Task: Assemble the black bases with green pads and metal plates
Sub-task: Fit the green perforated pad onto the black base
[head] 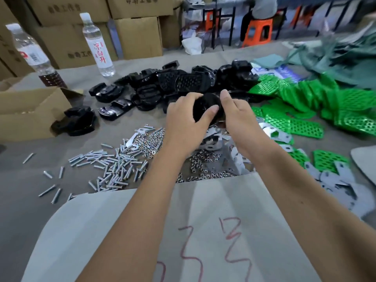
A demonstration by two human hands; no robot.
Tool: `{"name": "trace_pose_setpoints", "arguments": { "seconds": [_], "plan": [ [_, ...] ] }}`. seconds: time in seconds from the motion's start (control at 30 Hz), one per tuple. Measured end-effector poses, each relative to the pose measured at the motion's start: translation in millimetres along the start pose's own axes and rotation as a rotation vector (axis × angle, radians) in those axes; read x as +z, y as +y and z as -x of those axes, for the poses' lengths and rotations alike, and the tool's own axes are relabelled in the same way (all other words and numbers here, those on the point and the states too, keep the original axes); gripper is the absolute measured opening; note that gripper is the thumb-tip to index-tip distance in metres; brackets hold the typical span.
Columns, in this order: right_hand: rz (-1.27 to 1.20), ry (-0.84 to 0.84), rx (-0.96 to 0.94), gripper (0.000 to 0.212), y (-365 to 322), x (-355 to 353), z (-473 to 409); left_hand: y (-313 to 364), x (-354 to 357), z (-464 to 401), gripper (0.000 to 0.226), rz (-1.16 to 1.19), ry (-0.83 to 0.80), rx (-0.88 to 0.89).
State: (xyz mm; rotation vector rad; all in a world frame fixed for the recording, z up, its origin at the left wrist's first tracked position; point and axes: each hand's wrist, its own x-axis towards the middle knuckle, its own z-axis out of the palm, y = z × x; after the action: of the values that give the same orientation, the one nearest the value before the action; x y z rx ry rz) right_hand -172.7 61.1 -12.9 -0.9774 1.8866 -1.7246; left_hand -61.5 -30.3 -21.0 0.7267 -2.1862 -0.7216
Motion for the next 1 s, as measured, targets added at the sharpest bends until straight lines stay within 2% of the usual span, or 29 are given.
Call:
{"name": "trace_pose_setpoints", "arguments": {
  "seconds": [0.07,0.13,0.2,0.3,0.37,0.47,0.53,0.63,0.7,0.73,0.8,0.87,1.0],
  "plan": [
    [-0.013,0.001,0.015,0.07,3.4,-15.3,-1.0,11.1,10.4,-4.8,0.041,-0.023,0.025,-0.04],
    [0.013,0.037,-0.016,0.067,3.3,-27.1,-1.1,22.6,24.6,-2.6,0.044,-0.034,0.024,-0.036],
    [0.066,0.083,-0.026,0.06,2.8,-37.8,-1.9,34.0,38.9,4.0,0.043,0.036,0.032,-0.053],
    [0.019,0.013,0.098,0.062,7.5,-52.6,-1.7,44.0,50.3,9.1,0.048,0.263,0.036,-0.134],
    [-0.044,-0.05,0.185,0.065,12.9,-63.1,3.5,47.7,53.3,8.1,0.053,0.409,-0.059,-0.174],
    [-0.116,-0.11,0.235,0.057,20.1,-73.0,9.9,49.6,53.9,8.6,0.056,0.407,-0.183,-0.21],
    [-0.098,-0.113,0.206,0.061,20.4,-77.1,8.6,50.0,56.6,10.4,0.057,0.438,-0.202,-0.28],
    [0.151,0.099,0.112,0.061,19.4,-90.5,2.5,54.5,63.2,13.8,0.059,0.534,-0.174,-0.39],
    [0.503,0.288,0.098,0.055,24.9,-109.8,-2.6,59.5,67.3,14.9,0.059,0.486,-0.119,-0.443],
    [0.719,0.336,0.146,0.055,28.3,-118.6,-4.1,61.3,69.1,15.1,0.059,0.458,-0.101,-0.46],
    [1.018,0.311,0.292,0.065,34.4,-128.6,-6.0,64.0,72.0,15.1,0.058,0.416,-0.089,-0.474],
    [1.049,0.238,0.363,0.07,36.3,-130.8,-11.5,66.8,74.4,15.2,0.056,0.382,-0.09,-0.502],
    [0.957,0.184,0.351,0.065,24.8,-131.7,-23.1,71.2,75.3,18.3,0.056,0.358,-0.052,-0.551]
  ]
}}
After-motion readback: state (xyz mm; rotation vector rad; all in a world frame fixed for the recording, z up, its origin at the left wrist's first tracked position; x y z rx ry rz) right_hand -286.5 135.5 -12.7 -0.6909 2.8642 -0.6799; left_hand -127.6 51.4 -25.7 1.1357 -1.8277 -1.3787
